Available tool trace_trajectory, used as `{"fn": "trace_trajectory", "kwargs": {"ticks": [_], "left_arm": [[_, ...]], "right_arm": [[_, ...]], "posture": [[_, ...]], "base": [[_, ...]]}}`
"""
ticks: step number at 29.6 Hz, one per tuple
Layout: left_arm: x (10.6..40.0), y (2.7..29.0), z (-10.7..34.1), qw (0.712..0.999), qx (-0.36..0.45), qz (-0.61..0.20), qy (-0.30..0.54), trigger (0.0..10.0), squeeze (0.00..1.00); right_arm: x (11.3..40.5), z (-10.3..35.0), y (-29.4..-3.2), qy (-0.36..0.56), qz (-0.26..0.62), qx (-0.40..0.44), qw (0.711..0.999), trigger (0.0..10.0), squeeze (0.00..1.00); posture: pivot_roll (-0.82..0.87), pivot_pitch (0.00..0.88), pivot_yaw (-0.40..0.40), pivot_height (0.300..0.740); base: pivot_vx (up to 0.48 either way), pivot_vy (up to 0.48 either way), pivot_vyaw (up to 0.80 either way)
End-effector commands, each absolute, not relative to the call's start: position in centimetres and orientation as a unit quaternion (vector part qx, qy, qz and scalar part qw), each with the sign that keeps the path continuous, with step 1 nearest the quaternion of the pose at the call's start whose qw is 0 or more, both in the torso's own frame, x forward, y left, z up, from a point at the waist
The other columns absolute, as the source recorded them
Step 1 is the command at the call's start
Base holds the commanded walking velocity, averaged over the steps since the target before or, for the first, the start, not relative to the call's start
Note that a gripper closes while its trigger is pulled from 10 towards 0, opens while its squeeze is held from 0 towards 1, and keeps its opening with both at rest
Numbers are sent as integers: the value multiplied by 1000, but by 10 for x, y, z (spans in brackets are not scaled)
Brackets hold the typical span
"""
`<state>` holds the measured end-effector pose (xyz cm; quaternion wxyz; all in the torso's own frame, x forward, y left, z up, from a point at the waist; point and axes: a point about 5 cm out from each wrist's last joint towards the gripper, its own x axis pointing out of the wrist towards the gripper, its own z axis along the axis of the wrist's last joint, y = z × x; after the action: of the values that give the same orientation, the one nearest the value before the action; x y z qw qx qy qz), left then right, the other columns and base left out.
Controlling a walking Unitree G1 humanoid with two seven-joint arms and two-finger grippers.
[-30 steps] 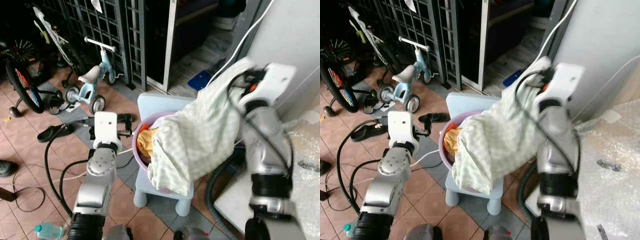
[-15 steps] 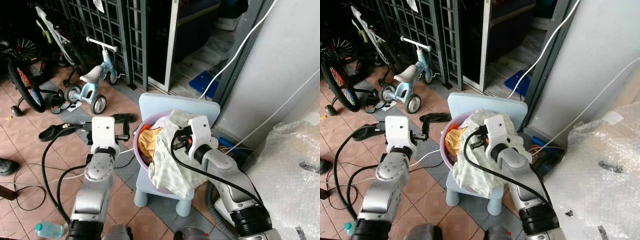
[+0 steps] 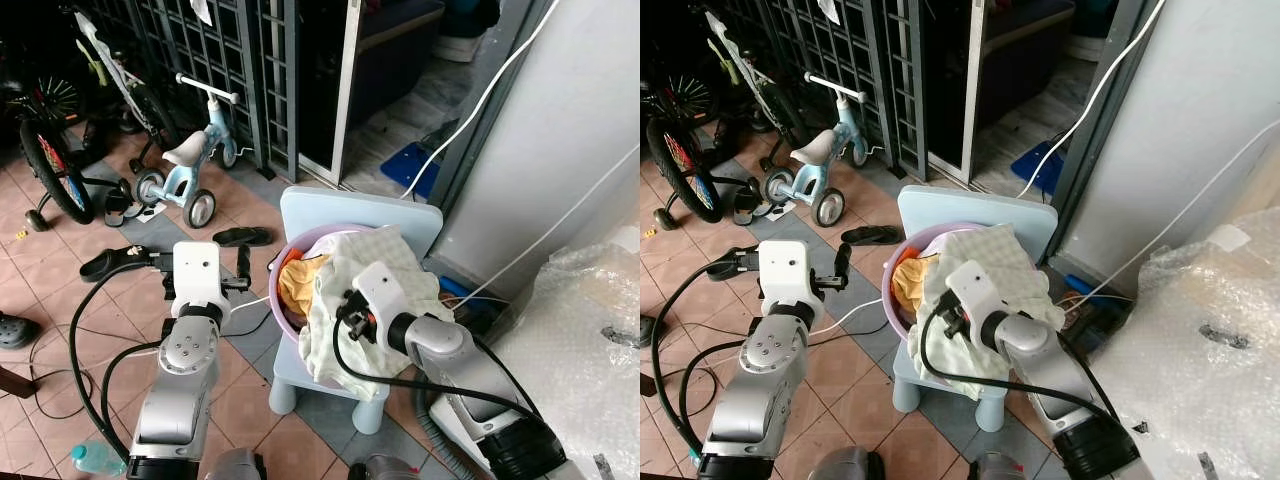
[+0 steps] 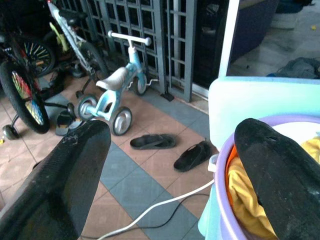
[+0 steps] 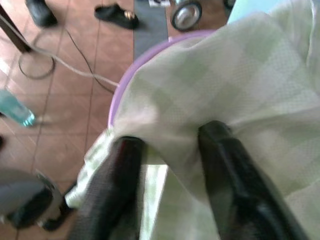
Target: Clothes washing
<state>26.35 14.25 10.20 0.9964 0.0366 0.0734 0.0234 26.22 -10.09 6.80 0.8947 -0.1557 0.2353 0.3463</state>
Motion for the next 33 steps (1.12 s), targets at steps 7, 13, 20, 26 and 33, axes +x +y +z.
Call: {"fn": "trace_trajectory", "kwargs": {"ticks": [7, 13, 20, 26, 33], "left_arm": [[257, 140, 105, 996, 43, 15, 79, 10000, 0], [248, 145, 107, 995, 47, 27, 84, 10000, 0], [235, 158, 109, 993, 55, 51, 94, 10000, 0], [220, 169, 110, 990, 60, 79, 102, 10000, 0], [205, 184, 109, 985, 68, 110, 114, 10000, 0]], "right_arm": [[269, 51, -94, 246, 325, -238, 882, 10000, 0], [283, 39, -90, 265, 295, -220, 891, 7333, 0], [300, 34, -100, 275, 265, -221, 898, 0, 0], [299, 25, -103, 281, 267, -240, 890, 0, 0], [299, 20, -100, 286, 274, -230, 889, 0, 0]], "posture": [[-9, 9, -6, 740], [35, 44, -22, 740], [73, 78, -44, 740], [101, 95, -67, 740], [125, 102, -92, 740]], "base": [[0, 0, 0], [0, 0, 0], [0, 0, 0], [0, 0, 0], [0, 0, 0]]}}
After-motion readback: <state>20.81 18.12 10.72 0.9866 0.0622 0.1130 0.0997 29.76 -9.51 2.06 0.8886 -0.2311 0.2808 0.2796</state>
